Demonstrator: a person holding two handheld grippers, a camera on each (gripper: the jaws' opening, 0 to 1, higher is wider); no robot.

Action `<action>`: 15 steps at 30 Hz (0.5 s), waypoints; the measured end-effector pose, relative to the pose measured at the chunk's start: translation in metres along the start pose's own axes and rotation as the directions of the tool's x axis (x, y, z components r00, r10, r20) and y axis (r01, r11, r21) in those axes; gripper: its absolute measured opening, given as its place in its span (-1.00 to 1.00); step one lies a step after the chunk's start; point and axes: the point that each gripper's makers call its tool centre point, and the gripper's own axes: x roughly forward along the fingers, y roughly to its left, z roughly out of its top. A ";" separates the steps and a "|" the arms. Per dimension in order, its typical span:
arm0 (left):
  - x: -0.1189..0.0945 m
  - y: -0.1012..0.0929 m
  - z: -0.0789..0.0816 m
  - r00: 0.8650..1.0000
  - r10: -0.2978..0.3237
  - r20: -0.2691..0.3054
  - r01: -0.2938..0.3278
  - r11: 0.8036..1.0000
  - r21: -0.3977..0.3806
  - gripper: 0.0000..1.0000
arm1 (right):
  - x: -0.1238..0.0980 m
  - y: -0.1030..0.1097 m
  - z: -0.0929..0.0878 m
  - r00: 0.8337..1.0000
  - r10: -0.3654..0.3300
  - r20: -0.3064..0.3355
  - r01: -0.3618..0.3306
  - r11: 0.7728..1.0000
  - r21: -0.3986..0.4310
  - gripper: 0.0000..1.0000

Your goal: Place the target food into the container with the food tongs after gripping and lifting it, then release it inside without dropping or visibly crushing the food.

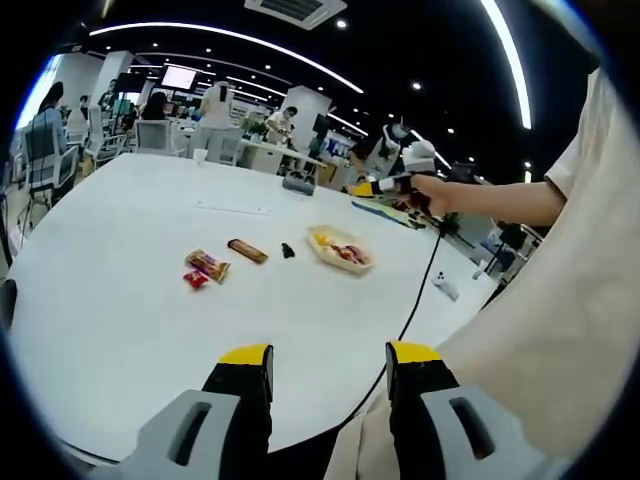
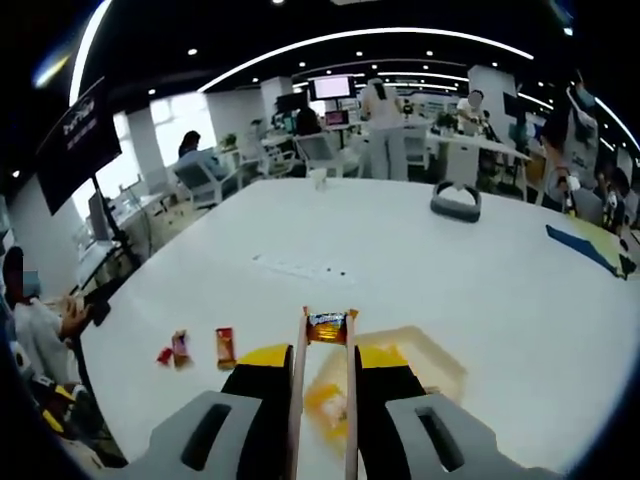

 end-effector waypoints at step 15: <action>0.000 -0.004 -0.001 1.000 -0.002 0.000 0.002 1.000 0.004 -0.12 | -0.005 -0.006 -0.003 1.000 -0.009 0.000 0.009 1.000 0.007 -0.54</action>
